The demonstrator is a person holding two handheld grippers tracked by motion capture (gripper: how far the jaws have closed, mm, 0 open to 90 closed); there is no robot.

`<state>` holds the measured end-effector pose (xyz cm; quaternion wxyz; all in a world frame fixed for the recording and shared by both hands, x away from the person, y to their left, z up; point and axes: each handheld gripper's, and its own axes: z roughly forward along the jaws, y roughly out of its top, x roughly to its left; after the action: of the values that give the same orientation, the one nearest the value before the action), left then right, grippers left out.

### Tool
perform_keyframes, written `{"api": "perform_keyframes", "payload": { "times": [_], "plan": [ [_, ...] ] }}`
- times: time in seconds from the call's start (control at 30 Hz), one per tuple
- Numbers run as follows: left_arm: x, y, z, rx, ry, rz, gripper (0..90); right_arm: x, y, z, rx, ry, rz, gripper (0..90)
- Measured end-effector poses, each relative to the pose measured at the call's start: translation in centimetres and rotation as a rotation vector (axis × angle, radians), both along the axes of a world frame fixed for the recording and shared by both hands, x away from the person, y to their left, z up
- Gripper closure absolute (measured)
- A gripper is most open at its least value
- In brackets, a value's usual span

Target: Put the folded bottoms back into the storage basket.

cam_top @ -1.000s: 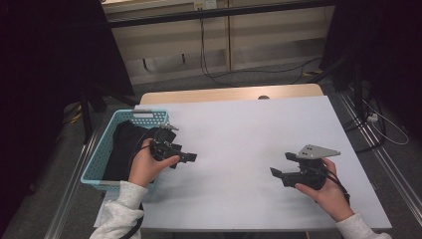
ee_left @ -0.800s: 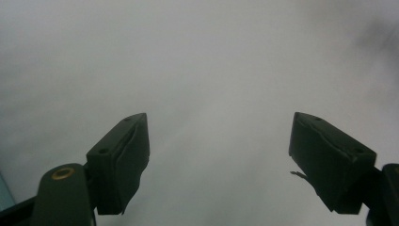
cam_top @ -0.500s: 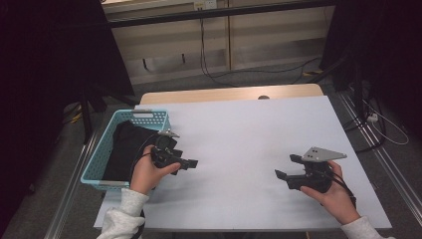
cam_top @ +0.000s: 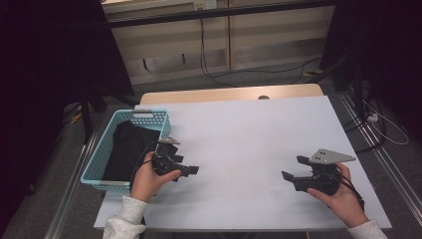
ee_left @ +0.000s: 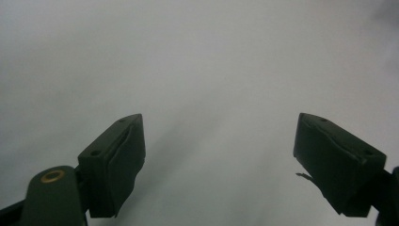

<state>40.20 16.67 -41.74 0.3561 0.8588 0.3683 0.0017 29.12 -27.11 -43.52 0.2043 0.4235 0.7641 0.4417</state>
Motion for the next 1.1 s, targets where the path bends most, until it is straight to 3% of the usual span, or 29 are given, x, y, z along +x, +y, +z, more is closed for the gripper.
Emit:
{"api": "perform_keyframes", "payload": {
  "times": [0.47,0.9,1.1],
  "plan": [
    [-0.6,0.8,-0.7,-0.013,-0.008,-0.006,15.1,-0.3,-0.1,-0.2,-0.011,0.004,0.014,21.1],
    [-1.2,0.9,-1.0,0.015,-0.036,-0.005,11.6,-0.4,-0.1,-0.6,-0.019,0.013,0.024,20.7],
    [-1.4,1.0,-1.2,0.014,-0.028,-0.005,11.1,-0.4,-0.1,-0.6,-0.019,0.016,0.026,20.5]
  ]
}}
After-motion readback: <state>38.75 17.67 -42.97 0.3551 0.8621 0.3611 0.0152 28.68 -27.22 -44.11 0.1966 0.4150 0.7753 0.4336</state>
